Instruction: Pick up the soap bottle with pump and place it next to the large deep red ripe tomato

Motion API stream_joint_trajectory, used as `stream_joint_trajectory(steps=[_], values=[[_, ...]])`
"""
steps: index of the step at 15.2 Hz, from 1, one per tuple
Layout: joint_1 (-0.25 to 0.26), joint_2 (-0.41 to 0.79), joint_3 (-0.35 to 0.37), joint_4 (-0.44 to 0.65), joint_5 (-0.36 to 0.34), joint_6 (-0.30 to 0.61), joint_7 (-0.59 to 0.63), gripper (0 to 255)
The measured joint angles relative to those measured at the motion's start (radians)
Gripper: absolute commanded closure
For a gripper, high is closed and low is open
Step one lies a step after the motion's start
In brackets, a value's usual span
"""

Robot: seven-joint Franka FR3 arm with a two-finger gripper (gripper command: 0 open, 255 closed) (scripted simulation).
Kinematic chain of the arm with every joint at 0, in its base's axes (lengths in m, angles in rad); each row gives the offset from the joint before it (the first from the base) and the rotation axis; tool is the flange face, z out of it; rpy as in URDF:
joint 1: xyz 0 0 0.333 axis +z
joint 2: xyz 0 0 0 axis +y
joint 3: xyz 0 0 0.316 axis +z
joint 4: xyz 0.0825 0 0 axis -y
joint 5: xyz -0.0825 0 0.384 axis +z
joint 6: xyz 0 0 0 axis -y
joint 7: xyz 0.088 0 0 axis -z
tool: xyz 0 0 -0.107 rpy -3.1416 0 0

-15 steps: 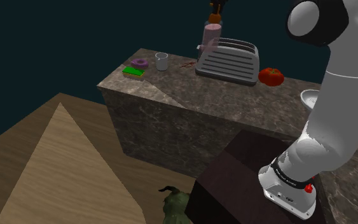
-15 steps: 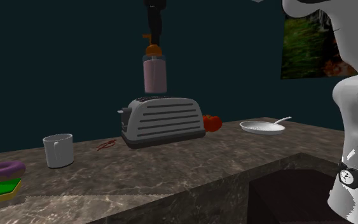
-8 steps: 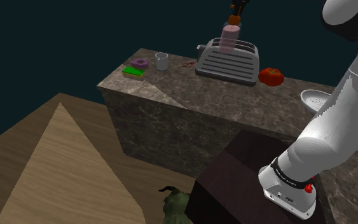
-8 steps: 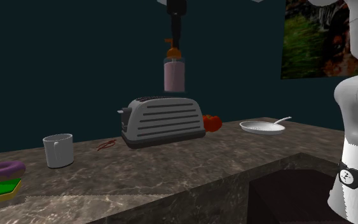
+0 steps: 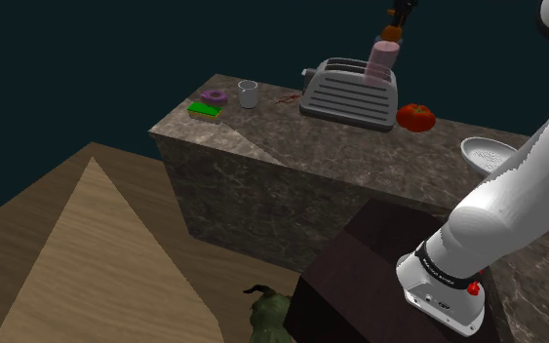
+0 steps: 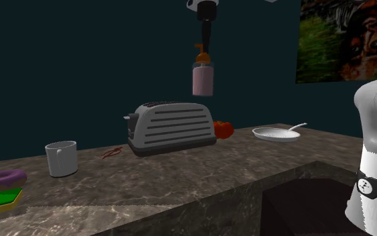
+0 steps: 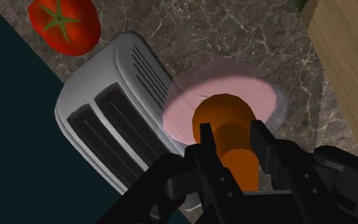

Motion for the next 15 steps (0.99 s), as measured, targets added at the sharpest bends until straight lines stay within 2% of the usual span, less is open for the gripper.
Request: stream_joint_trajectory(steps=[4, 15], values=[[-0.042, -0.052, -0.042, -0.064, -0.017, 0.014, -0.086, 255], [-0.171, -0.057, -0.186, -0.062, -0.021, 0.005, -0.358, 255]])
